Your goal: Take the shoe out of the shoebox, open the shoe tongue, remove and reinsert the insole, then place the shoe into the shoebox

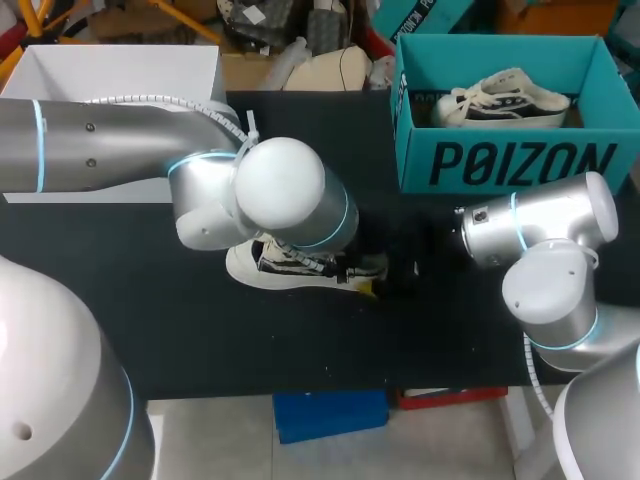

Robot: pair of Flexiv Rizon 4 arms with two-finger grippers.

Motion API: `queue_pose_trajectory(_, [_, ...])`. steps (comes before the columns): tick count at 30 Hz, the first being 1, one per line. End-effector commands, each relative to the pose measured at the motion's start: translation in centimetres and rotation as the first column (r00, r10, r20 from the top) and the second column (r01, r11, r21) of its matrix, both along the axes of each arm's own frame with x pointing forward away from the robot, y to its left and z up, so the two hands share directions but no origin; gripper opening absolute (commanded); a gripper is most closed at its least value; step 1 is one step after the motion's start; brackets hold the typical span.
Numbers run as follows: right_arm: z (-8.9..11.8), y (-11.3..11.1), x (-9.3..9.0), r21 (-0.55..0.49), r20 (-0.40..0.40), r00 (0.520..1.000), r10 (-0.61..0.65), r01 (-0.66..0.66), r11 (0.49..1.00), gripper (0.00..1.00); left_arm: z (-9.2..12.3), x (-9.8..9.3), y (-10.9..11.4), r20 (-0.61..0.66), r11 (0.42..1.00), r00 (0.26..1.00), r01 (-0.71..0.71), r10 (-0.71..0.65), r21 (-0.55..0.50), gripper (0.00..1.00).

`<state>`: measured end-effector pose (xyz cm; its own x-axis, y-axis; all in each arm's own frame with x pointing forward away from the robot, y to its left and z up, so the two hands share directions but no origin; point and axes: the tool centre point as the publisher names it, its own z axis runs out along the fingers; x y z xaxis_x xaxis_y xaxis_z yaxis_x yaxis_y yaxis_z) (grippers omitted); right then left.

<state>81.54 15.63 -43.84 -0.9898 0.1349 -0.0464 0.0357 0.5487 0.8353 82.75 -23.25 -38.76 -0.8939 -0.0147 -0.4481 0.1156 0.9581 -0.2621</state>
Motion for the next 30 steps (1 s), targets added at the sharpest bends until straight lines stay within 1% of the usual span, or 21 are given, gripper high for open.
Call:
queue_pose_trajectory(1, [-0.1, 0.0, -0.1, -0.002, -0.001, 1.0, -0.001, 0.001, 1.0, 0.0, 0.9, -0.8, 2.0, -0.033, 0.998, 0.999, 0.039, -0.041, -0.056, 0.0])
queue_pose_trajectory(5, [-0.1, 0.0, -0.1, -0.002, -0.001, 1.0, -0.001, 0.001, 1.0, 0.0, 2.4, -1.7, 2.8, -0.067, 0.985, 0.993, 0.082, -0.093, -0.149, 0.0])
queue_pose_trajectory(6, [-0.1, 0.0, -0.1, -0.002, -0.001, 1.0, -0.001, 0.001, 1.0, 0.0, 2.9, -1.9, 2.8, -0.077, 0.979, 0.99, 0.1, -0.116, -0.18, 0.0])
queue_pose_trajectory(8, [-0.1, 0.0, -0.1, -0.002, -0.001, 1.0, -0.001, 0.001, 1.0, 0.0, 3.9, -2.6, 2.4, -0.065, 0.974, 0.989, 0.121, -0.135, -0.193, 0.0])
queue_pose_trajectory(10, [-0.1, 0.0, -0.1, -0.002, -0.001, 1.0, -0.001, 0.001, 1.0, 0.0, 5.1, -3.0, 2.2, -0.079, 0.956, 0.983, 0.143, -0.168, -0.256, 0.0])
queue_pose_trajectory(11, [-0.1, 0.0, -0.1, -0.002, -0.001, 1.0, -0.001, 0.001, 1.0, 0.0, 5.7, -3.2, 2.1, -0.073, 0.952, 0.982, 0.147, -0.172, -0.267, 0.0])
queue_pose_trajectory(17, [-0.1, 0.0, -0.1, -0.002, -0.001, 1.0, -0.001, 0.001, 1.0, 0.0, 9.8, -4.2, 0.8, -0.072, 0.897, 0.97, 0.186, -0.233, -0.401, 0.0])
queue_pose_trajectory(21, [-0.1, 0.0, -0.1, -0.002, -0.001, 1.0, -0.001, 0.001, 1.0, 0.0, 12.7, -5.2, -0.7, -0.065, 0.857, 0.964, 0.199, -0.26, -0.475, 0.0])
queue_pose_trajectory(26, [-0.1, 0.0, -0.1, -0.002, -0.001, 1.0, -0.001, 0.001, 1.0, 0.0, 16.4, -6.4, -2.1, -0.083, 0.783, 0.951, 0.195, -0.299, -0.591, 0.0])
queue_pose_trajectory(30, [-0.1, 0.0, -0.1, -0.002, -0.001, 1.0, -0.001, 0.001, 1.0, 0.0, 19.0, -7.0, -2.5, -0.124, 0.687, 0.924, 0.175, -0.363, -0.705, 0.0])
